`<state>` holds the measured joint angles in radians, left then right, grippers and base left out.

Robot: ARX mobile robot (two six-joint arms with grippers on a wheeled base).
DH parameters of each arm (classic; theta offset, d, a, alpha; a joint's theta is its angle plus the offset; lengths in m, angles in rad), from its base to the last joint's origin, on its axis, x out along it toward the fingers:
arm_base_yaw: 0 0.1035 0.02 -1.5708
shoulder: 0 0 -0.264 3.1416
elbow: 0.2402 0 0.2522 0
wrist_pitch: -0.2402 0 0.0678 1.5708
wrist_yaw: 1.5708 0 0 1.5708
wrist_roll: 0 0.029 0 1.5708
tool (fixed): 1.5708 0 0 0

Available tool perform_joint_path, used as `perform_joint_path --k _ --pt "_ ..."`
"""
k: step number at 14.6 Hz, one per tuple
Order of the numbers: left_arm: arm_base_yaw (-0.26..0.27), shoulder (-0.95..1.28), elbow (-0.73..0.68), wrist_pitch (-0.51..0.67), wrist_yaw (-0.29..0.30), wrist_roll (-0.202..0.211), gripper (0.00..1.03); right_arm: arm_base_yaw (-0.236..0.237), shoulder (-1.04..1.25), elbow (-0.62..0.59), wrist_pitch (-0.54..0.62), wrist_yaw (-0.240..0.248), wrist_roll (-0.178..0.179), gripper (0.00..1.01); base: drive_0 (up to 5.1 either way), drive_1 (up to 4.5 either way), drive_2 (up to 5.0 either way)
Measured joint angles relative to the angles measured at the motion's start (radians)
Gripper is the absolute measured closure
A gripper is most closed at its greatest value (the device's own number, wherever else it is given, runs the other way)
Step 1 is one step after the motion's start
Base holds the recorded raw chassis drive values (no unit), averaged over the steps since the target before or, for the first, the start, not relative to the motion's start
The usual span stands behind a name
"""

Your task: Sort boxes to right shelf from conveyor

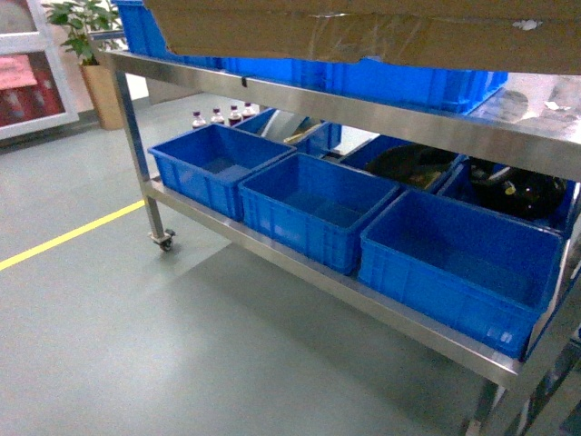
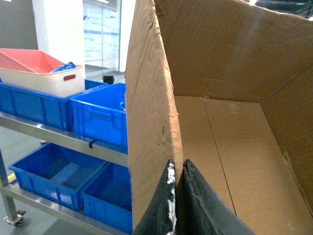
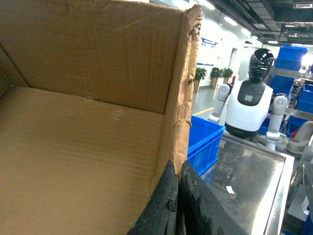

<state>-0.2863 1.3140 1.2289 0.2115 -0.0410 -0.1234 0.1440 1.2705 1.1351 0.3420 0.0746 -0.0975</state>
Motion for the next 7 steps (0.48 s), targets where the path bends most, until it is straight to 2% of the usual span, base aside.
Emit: perform_joint_path --k 7 --pt "0.0 0.0 0.0 0.0 0.0 0.0 1.01 0.0 0.0 0.0 0.0 0.0 0.0 0.99 -1.6 -1.56 -1.6"
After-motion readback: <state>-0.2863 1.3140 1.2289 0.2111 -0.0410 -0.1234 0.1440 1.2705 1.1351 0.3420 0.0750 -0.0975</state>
